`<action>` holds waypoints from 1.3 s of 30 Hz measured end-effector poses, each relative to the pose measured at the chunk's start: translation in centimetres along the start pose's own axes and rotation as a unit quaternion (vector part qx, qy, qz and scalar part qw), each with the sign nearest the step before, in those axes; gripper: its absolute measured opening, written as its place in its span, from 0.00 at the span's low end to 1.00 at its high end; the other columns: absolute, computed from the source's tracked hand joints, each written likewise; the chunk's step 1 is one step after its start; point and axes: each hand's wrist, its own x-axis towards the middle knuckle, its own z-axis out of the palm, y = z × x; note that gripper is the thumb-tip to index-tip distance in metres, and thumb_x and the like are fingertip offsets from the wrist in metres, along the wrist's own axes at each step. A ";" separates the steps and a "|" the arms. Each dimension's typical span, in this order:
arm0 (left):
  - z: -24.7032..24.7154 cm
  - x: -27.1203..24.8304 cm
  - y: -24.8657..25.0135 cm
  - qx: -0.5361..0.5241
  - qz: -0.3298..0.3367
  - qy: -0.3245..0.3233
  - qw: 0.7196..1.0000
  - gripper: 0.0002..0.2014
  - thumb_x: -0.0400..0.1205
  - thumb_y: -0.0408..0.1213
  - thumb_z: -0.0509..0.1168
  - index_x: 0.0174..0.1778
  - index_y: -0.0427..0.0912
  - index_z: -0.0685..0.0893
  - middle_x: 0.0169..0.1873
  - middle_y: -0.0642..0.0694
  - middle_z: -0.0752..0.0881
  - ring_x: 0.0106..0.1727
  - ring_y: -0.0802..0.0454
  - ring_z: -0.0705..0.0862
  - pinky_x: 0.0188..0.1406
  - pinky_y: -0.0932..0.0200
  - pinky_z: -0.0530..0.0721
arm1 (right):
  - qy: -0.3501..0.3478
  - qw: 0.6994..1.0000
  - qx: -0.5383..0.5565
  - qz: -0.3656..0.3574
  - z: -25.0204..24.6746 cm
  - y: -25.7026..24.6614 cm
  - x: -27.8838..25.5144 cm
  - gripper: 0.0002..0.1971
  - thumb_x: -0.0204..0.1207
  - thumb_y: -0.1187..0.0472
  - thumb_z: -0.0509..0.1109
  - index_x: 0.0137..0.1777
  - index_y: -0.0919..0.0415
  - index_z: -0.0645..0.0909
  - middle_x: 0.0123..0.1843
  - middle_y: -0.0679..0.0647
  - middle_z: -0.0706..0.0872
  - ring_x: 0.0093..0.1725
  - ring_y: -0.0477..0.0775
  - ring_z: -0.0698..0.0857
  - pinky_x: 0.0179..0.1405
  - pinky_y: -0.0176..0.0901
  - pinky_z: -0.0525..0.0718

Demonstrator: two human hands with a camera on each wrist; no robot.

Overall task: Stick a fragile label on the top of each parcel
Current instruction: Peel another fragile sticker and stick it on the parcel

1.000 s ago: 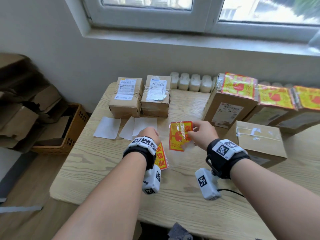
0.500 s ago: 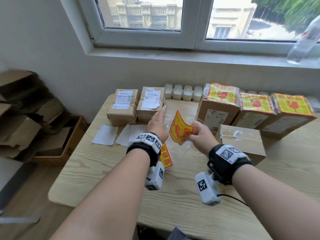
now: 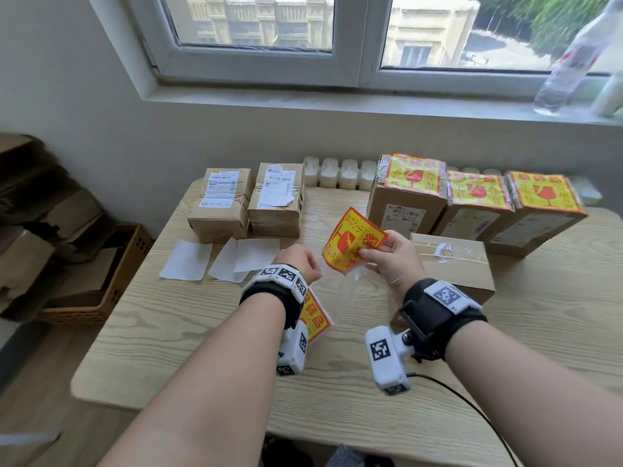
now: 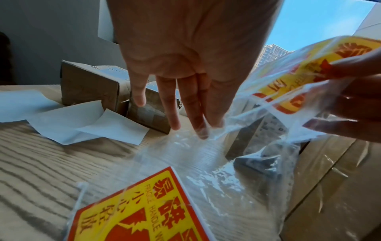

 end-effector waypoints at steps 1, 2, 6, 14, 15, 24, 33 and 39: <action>0.0 0.0 0.0 0.007 -0.006 -0.001 1.000 0.04 0.77 0.42 0.72 0.37 0.49 0.85 0.46 0.49 0.89 0.51 0.49 0.86 0.49 0.57 0.82 | 0.017 1.000 0.001 -0.004 0.0 0.1 0.1 0.14 0.73 0.78 0.70 0.41 0.58 0.77 0.41 0.55 0.88 0.44 0.53 0.86 0.48 0.45 0.85; -0.1 0.0 0.0 0.011 -0.010 -0.005 1.000 0.05 0.77 0.41 0.71 0.37 0.48 0.85 0.46 0.48 0.89 0.52 0.48 0.86 0.49 0.57 0.82 | 0.033 0.999 0.005 -0.008 0.0 0.1 0.2 0.14 0.74 0.78 0.70 0.40 0.58 0.76 0.40 0.54 0.87 0.42 0.52 0.86 0.46 0.44 0.86; -0.2 -0.1 0.0 0.039 -0.017 -0.039 0.998 0.02 0.75 0.38 0.73 0.37 0.46 0.87 0.47 0.45 0.91 0.51 0.46 0.88 0.49 0.57 0.84 | 0.075 0.996 0.051 -0.016 0.5 0.1 0.7 0.16 0.74 0.80 0.68 0.38 0.58 0.72 0.38 0.54 0.84 0.37 0.48 0.83 0.32 0.30 0.86; -1.1 -0.1 -0.2 0.052 0.015 -0.058 0.997 0.05 0.71 0.35 0.74 0.30 0.46 0.86 0.35 0.50 0.89 0.44 0.50 0.88 0.46 0.57 0.86 | 0.040 0.997 -0.058 0.021 0.7 -0.9 1.6 0.14 0.68 0.68 0.79 0.44 0.54 0.77 0.43 0.54 0.88 0.42 0.52 0.89 0.41 0.47 0.88; -1.4 -0.2 -0.2 0.056 0.024 -0.062 0.996 0.07 0.71 0.35 0.74 0.28 0.47 0.85 0.34 0.51 0.89 0.43 0.51 0.88 0.44 0.58 0.85 | 0.031 0.995 -0.090 0.021 0.7 -1.1 1.7 0.12 0.66 0.65 0.81 0.43 0.54 0.80 0.43 0.54 0.90 0.42 0.54 0.90 0.43 0.50 0.89; -1.8 0.2 -0.1 0.191 0.036 -0.117 0.974 0.08 0.67 0.34 0.75 0.28 0.45 0.82 0.38 0.45 0.89 0.44 0.46 0.89 0.42 0.58 0.87 | 0.081 0.996 -0.025 -0.020 1.3 -2.5 2.0 0.08 0.69 0.65 0.80 0.36 0.51 0.86 0.34 0.45 0.90 0.37 0.45 0.90 0.43 0.41 0.87; -3.8 0.5 1.3 -0.021 0.025 -0.058 0.998 0.21 0.79 0.26 0.63 0.67 0.46 0.81 0.62 0.47 0.84 0.62 0.49 0.83 0.63 0.52 0.83 | 0.078 0.997 0.021 -0.004 1.0 -3.9 2.4 0.06 0.73 0.64 0.77 0.44 0.54 0.84 0.43 0.51 0.90 0.42 0.48 0.89 0.37 0.40 0.86; -5.9 -0.7 4.8 -0.397 -0.027 -0.130 0.908 0.21 0.85 0.52 0.57 0.58 0.38 0.83 0.49 0.42 0.89 0.48 0.48 0.88 0.57 0.52 0.79 | 0.090 0.996 0.021 0.012 1.1 -4.3 2.4 0.03 0.75 0.63 0.75 0.46 0.55 0.84 0.47 0.55 0.90 0.46 0.54 0.90 0.37 0.43 0.87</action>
